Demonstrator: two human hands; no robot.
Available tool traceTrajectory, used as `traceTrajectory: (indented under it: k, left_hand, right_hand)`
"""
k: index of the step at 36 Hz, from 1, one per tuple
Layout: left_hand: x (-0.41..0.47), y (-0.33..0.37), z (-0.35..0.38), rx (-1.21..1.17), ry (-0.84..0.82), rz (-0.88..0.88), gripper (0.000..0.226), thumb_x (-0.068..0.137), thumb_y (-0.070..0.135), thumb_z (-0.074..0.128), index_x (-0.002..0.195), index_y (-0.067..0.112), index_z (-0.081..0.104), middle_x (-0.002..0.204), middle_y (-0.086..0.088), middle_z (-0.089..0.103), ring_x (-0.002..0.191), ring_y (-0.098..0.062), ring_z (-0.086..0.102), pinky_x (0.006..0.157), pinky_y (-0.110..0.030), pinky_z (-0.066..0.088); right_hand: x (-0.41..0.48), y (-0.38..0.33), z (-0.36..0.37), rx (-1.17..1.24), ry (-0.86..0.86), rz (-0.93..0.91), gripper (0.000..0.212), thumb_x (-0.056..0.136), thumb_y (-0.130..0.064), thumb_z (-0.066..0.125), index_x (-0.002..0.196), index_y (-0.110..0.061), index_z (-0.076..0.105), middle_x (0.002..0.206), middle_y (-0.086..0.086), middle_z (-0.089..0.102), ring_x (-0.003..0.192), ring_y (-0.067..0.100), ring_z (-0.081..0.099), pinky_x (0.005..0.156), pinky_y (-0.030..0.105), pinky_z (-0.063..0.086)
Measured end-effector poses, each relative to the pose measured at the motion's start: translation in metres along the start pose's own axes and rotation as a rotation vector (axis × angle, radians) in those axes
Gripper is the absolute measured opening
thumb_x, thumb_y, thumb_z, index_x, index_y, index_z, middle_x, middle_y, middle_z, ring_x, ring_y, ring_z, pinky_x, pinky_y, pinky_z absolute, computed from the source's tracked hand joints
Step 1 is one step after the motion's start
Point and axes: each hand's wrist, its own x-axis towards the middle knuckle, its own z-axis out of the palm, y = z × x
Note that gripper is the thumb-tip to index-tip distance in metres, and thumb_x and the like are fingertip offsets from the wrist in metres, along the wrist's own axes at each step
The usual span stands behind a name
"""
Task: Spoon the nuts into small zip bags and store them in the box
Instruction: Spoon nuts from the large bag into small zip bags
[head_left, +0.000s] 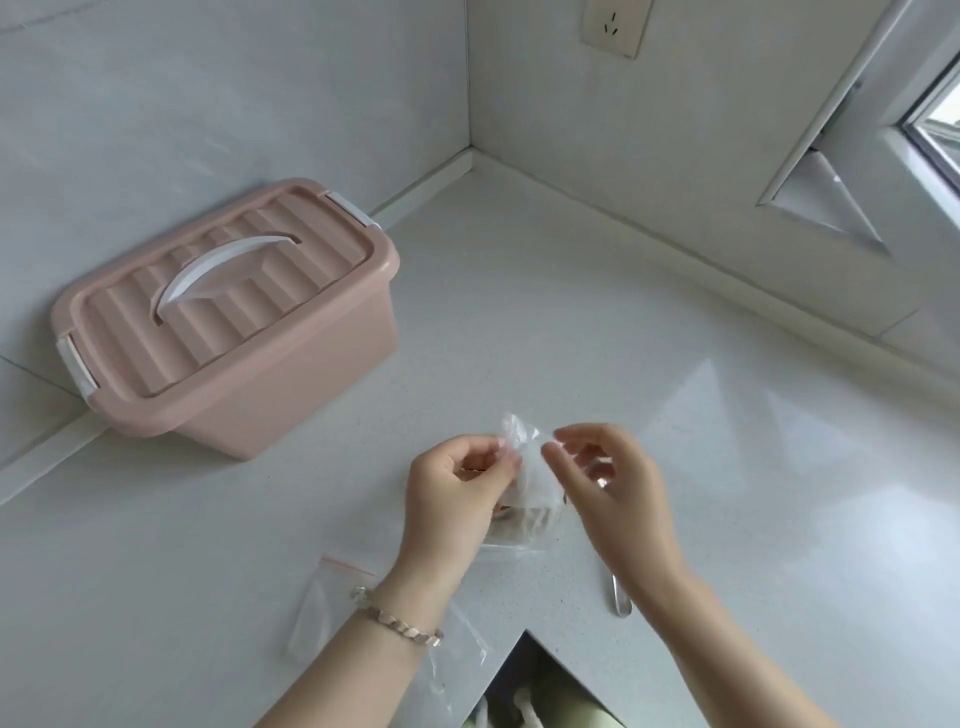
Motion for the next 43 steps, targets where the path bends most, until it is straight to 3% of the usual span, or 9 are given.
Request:
traceTrajectory:
  k: [2, 7, 17, 23, 28, 32, 36, 39, 43]
  left_hand:
    - [-0.003, 0.002, 0.004, 0.029, -0.021, 0.039, 0.006, 0.076, 0.017, 0.074, 0.076, 0.021, 0.070, 0.070, 0.004, 0.071, 0.067, -0.007, 0.067, 0.061, -0.015, 0.053]
    - [-0.008, 0.006, 0.008, -0.096, -0.143, -0.043, 0.009, 0.082, 0.007, 0.066, 0.085, 0.013, 0.073, 0.075, -0.007, 0.073, 0.075, -0.020, 0.071, 0.068, -0.030, 0.058]
    - [-0.012, 0.013, 0.002, -0.310, -0.228, -0.216, 0.011, 0.082, 0.000, 0.062, 0.078, 0.006, 0.071, 0.073, -0.010, 0.073, 0.069, -0.018, 0.071, 0.061, -0.022, 0.057]
    - [-0.014, 0.012, 0.002, -0.296, -0.188, -0.174, 0.008, 0.080, 0.006, 0.065, 0.076, 0.009, 0.071, 0.070, -0.006, 0.073, 0.068, -0.014, 0.071, 0.059, -0.019, 0.055]
    - [-0.013, 0.010, 0.001, -0.298, -0.178, -0.189, 0.013, 0.077, 0.010, 0.067, 0.067, 0.016, 0.072, 0.069, -0.004, 0.073, 0.065, -0.011, 0.069, 0.055, -0.018, 0.053]
    - [-0.014, 0.011, 0.002, -0.291, -0.188, -0.171, 0.012, 0.079, 0.008, 0.065, 0.070, 0.014, 0.071, 0.067, -0.001, 0.072, 0.063, -0.008, 0.068, 0.055, -0.016, 0.052]
    - [-0.014, 0.011, 0.003, -0.244, -0.213, -0.112, 0.011, 0.082, 0.008, 0.063, 0.076, 0.011, 0.071, 0.070, -0.001, 0.073, 0.068, -0.010, 0.069, 0.054, -0.014, 0.049]
    - [-0.014, 0.008, 0.002, -0.125, -0.220, -0.018, 0.014, 0.083, 0.006, 0.063, 0.075, 0.012, 0.071, 0.067, 0.000, 0.071, 0.067, -0.009, 0.067, 0.056, -0.016, 0.049]
    - [-0.013, 0.002, 0.000, 0.047, -0.238, 0.088, 0.018, 0.085, 0.007, 0.062, 0.073, 0.017, 0.069, 0.069, 0.000, 0.069, 0.070, -0.011, 0.065, 0.064, -0.020, 0.052]
  right_hand:
    - [-0.003, -0.007, 0.002, 0.080, -0.073, 0.046, 0.008, 0.081, -0.021, 0.067, 0.084, -0.028, 0.064, 0.083, -0.008, 0.067, 0.074, 0.003, 0.061, 0.067, 0.015, 0.049]
    - [-0.004, -0.009, -0.001, 0.199, -0.112, 0.093, 0.011, 0.084, -0.015, 0.065, 0.084, -0.025, 0.069, 0.078, -0.007, 0.072, 0.075, 0.003, 0.067, 0.070, 0.016, 0.051]
    - [-0.007, -0.011, -0.010, 0.215, -0.201, 0.065, 0.026, 0.086, -0.007, 0.060, 0.080, -0.031, 0.068, 0.076, -0.016, 0.072, 0.075, 0.001, 0.068, 0.067, 0.010, 0.049]
    - [-0.009, -0.008, -0.009, 0.127, -0.228, 0.010, 0.017, 0.085, -0.019, 0.062, 0.088, -0.033, 0.071, 0.088, -0.010, 0.070, 0.083, 0.008, 0.066, 0.074, 0.022, 0.053]
    - [-0.011, -0.010, -0.011, 0.106, -0.267, -0.024, 0.019, 0.071, -0.042, 0.065, 0.090, -0.041, 0.069, 0.090, -0.017, 0.066, 0.085, 0.006, 0.062, 0.073, 0.018, 0.049]
    - [-0.012, -0.010, -0.013, 0.110, -0.267, -0.022, 0.016, 0.076, -0.029, 0.068, 0.089, -0.038, 0.070, 0.090, -0.016, 0.067, 0.084, 0.007, 0.062, 0.073, 0.020, 0.050]
    - [-0.011, -0.017, -0.015, 0.225, -0.269, 0.035, 0.010, 0.075, -0.030, 0.066, 0.080, -0.035, 0.073, 0.083, -0.010, 0.072, 0.080, 0.007, 0.067, 0.069, 0.018, 0.052]
    - [-0.010, -0.019, -0.018, 0.262, -0.295, 0.075, 0.016, 0.081, -0.013, 0.065, 0.079, -0.027, 0.072, 0.074, -0.010, 0.073, 0.068, -0.002, 0.065, 0.062, 0.009, 0.046]
    - [-0.008, -0.016, -0.019, 0.188, -0.281, 0.106, 0.016, 0.081, -0.012, 0.066, 0.075, -0.026, 0.072, 0.068, -0.011, 0.071, 0.061, -0.001, 0.062, 0.061, 0.011, 0.046]
